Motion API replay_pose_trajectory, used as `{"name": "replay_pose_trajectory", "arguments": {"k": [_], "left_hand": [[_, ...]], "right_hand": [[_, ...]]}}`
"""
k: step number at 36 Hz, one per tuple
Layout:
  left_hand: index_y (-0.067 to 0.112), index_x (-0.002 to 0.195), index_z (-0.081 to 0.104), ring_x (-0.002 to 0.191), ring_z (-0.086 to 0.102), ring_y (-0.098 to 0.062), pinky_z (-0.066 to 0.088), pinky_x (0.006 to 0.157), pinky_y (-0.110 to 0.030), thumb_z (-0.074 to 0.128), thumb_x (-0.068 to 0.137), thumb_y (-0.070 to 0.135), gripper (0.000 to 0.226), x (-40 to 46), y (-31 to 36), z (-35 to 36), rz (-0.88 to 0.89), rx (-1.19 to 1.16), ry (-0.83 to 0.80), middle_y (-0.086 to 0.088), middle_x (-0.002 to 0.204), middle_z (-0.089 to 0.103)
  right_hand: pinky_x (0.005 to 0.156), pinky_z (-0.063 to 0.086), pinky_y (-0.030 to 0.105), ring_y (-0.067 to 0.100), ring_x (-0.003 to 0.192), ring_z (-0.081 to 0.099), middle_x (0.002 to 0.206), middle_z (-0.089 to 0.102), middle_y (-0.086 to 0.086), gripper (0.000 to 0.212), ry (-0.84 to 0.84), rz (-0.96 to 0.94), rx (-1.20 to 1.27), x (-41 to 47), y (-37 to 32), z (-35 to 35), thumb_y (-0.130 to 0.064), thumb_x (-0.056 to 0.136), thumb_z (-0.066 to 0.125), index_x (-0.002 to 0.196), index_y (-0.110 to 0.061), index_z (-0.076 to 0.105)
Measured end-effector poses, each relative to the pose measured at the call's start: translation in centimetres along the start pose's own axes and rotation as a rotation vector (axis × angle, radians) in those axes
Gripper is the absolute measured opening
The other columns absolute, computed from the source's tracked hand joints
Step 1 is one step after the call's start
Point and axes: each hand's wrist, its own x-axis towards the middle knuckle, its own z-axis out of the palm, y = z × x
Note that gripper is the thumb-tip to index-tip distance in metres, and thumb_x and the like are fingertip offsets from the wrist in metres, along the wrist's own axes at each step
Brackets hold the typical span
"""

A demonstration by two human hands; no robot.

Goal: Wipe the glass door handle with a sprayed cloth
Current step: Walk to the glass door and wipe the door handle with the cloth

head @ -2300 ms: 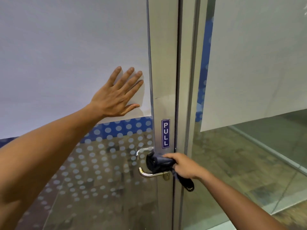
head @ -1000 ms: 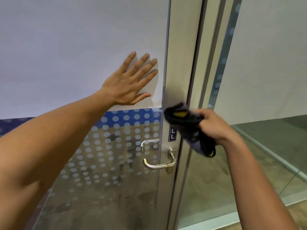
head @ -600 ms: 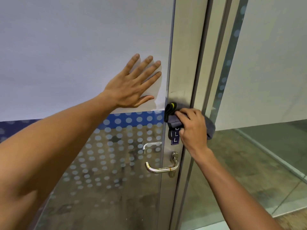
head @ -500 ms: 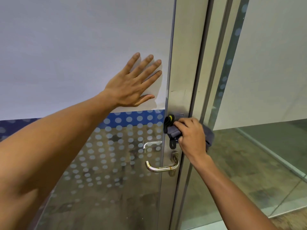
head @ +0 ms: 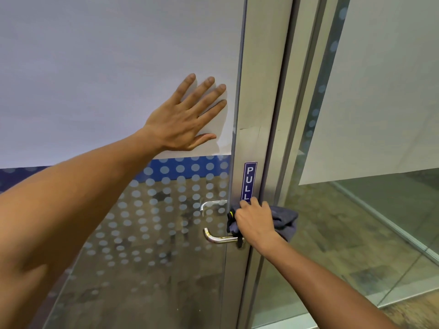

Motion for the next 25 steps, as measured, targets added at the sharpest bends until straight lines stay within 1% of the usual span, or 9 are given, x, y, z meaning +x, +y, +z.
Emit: {"name": "replay_pose_trajectory", "arguments": {"k": [3,5,7,11,13,15,18,22,25], "left_hand": [[0.013,0.163,0.001,0.157,-0.002,-0.038,-0.001,0.126,-0.057,0.004,0.099,0.067,0.084,0.0,0.0,-0.3,0.0,-0.003,-0.008,-0.015,0.171,-0.002],[0.013,0.163,0.002,0.157,-0.002,-0.037,-0.002,0.126,-0.057,0.005,0.099,0.067,0.084,0.0,0.0,-0.3,-0.002,-0.004,-0.007,-0.015,0.17,-0.003],[0.013,0.163,0.003,0.157,-0.002,-0.037,-0.002,0.126,-0.057,0.007,0.099,0.066,0.083,0.0,0.0,-0.3,-0.003,-0.005,0.001,-0.015,0.17,-0.002],[0.012,0.162,0.004,0.157,-0.001,-0.037,-0.001,0.126,-0.057,0.006,0.099,0.066,0.084,0.0,0.0,-0.1,0.003,-0.002,0.014,-0.016,0.17,0.0],[0.012,0.162,0.002,0.157,-0.002,-0.038,0.001,0.126,-0.058,0.004,0.099,0.066,0.084,-0.1,0.0,-0.1,0.008,0.006,0.006,-0.016,0.17,-0.002],[0.011,0.162,0.001,0.157,-0.003,-0.038,0.002,0.126,-0.058,0.003,0.099,0.066,0.084,-0.1,0.0,-0.1,0.012,0.01,0.003,-0.016,0.17,-0.003],[0.011,0.162,0.002,0.157,-0.002,-0.038,0.001,0.126,-0.058,0.003,0.099,0.066,0.084,-0.1,-0.1,-0.1,0.011,0.002,0.011,-0.016,0.17,-0.002],[0.012,0.162,0.001,0.157,-0.002,-0.039,0.001,0.126,-0.058,0.001,0.099,0.067,0.084,-0.1,-0.1,-0.1,0.012,-0.008,0.006,-0.016,0.17,-0.002],[0.012,0.162,0.001,0.157,-0.001,-0.039,0.002,0.126,-0.058,0.001,0.098,0.067,0.084,-0.1,0.0,-0.3,0.012,-0.019,0.0,-0.016,0.17,-0.001]], "right_hand": [[0.091,0.041,0.046,0.034,0.118,0.051,0.122,0.062,0.008,0.027,-0.127,-0.068,0.026,1.2,0.1,-1.7,-0.022,0.095,0.055,0.118,-0.014,0.065],[0.091,0.047,0.043,0.03,0.111,0.059,0.117,0.068,0.006,0.03,-0.266,-0.07,0.317,2.0,1.9,-2.2,-0.01,0.092,0.054,0.115,-0.02,0.07],[0.088,0.054,0.041,0.026,0.101,0.066,0.107,0.074,0.002,0.046,-0.391,0.003,0.704,2.0,4.4,-2.9,0.001,0.086,0.046,0.106,-0.026,0.077],[0.082,0.055,0.038,0.023,0.096,0.07,0.093,0.077,0.006,0.047,-0.13,0.174,1.066,0.4,6.8,-2.7,0.009,0.083,0.042,0.087,-0.022,0.077],[0.079,0.053,0.034,0.02,0.095,0.068,0.097,0.074,0.003,0.045,-0.031,0.169,0.95,-0.7,5.7,-2.1,0.008,0.08,0.046,0.09,-0.023,0.076],[0.082,0.053,0.039,0.025,0.104,0.059,0.11,0.066,0.001,0.04,0.029,0.087,0.614,-1.5,3.8,-1.1,0.0,0.084,0.054,0.108,-0.025,0.072],[0.077,0.051,0.043,0.029,0.116,0.046,0.123,0.054,-0.001,0.032,0.005,0.002,0.278,-2.3,1.1,1.1,-0.02,0.093,0.058,0.124,-0.027,0.06],[0.07,0.051,0.04,0.031,0.116,0.045,0.129,0.053,0.001,0.036,-0.011,-0.03,0.172,-3.5,-0.5,2.2,-0.019,0.093,0.047,0.129,-0.019,0.051],[0.09,0.051,0.046,0.039,0.125,0.037,0.145,0.044,0.005,0.069,-0.198,-0.081,0.25,-3.7,0.2,1.7,-0.028,0.079,0.047,0.146,-0.017,0.036]]}}
